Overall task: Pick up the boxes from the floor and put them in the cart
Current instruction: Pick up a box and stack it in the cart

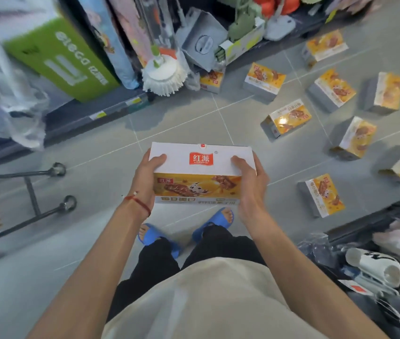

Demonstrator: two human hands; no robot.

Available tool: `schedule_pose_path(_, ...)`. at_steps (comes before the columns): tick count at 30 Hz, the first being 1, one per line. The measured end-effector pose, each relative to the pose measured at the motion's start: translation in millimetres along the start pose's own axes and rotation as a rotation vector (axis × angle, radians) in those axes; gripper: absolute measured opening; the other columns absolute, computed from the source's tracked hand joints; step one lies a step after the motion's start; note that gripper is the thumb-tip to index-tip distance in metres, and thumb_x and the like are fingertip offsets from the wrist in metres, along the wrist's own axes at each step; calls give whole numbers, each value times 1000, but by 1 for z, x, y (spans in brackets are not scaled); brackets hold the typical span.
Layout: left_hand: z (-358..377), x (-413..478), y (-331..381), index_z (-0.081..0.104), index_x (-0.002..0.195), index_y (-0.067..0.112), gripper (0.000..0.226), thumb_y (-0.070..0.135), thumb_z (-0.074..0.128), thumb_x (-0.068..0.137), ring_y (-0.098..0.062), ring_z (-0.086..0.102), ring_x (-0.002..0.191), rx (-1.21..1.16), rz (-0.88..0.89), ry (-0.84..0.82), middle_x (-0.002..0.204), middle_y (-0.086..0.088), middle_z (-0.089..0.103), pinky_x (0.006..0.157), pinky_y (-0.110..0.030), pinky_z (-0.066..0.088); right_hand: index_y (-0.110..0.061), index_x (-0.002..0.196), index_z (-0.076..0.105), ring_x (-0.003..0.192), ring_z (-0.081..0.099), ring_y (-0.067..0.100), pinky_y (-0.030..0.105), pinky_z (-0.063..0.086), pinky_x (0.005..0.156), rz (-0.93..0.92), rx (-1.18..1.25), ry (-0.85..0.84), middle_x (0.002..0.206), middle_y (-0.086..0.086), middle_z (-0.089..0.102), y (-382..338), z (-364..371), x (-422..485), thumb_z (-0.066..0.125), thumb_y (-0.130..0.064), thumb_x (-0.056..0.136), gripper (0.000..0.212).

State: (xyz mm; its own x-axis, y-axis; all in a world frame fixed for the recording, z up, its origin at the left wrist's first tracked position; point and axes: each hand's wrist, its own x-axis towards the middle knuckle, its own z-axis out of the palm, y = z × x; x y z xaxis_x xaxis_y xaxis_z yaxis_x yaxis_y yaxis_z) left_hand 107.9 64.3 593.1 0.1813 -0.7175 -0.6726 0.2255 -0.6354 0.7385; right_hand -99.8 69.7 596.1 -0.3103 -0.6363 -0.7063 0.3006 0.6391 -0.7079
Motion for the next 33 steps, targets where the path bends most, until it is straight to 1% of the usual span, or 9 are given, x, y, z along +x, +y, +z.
schedule_pose_path(2,-33,-7,1,59,121,31,25,28,53,98,-16,75,81,-62,7,48,99,2,78,64,-29,59,-35,128,67,91,78,20,36,63,73,-24,-58,-55,107,0,79,5,27,-16,66,-30,95,34)
schedule_pose_path(6,-112,-25,-1,57,126,30,28,29,53,98,-16,76,83,-170,43,140,101,2,78,65,-29,59,-38,129,66,94,76,19,28,58,66,-63,-160,-147,109,-3,78,21,92,-56,67,-32,95,35)
schedule_pose_path(11,-228,-50,-9,56,127,29,30,29,56,97,-15,74,80,-285,80,253,96,5,77,65,-31,57,-44,127,67,96,75,19,35,60,74,-86,-248,-228,109,-6,77,63,183,-114,69,-34,93,35)
schedule_pose_path(16,-342,-80,-13,53,137,23,39,28,57,98,-15,73,80,-367,104,380,103,0,75,59,-25,57,-43,124,68,89,76,13,28,57,66,-102,-314,-350,102,-12,77,115,271,-173,69,-33,94,32)
schedule_pose_path(20,-416,-104,-12,56,134,20,38,28,59,97,-25,70,89,-439,125,474,116,-13,72,69,-32,59,-37,131,66,99,74,19,33,57,72,-112,-389,-467,110,-6,77,147,334,-214,69,-33,93,39)
schedule_pose_path(25,-486,-119,-10,56,133,30,37,30,60,96,-26,74,91,-497,187,597,109,-5,76,69,-32,59,-28,137,63,109,72,28,46,61,90,-111,-450,-580,120,4,75,170,409,-245,70,-29,91,47)
schedule_pose_path(27,-510,-120,-7,56,131,39,36,36,60,95,-26,75,93,-495,210,642,106,-2,77,71,-32,61,-26,137,64,105,73,25,39,62,78,-115,-467,-626,118,5,75,178,440,-253,70,-27,91,46)
schedule_pose_path(29,-536,-116,-1,50,140,41,46,39,60,95,-24,75,92,-493,221,692,109,-1,76,78,-36,61,-29,134,65,97,74,20,29,58,65,-115,-473,-672,113,2,77,185,472,-259,70,-26,91,43)
schedule_pose_path(33,-587,-99,19,42,148,36,62,49,62,91,-26,74,99,-493,190,820,118,-1,73,94,-45,57,-33,129,68,102,74,19,32,57,77,-120,-492,-778,113,-1,77,194,542,-266,69,-26,92,38)
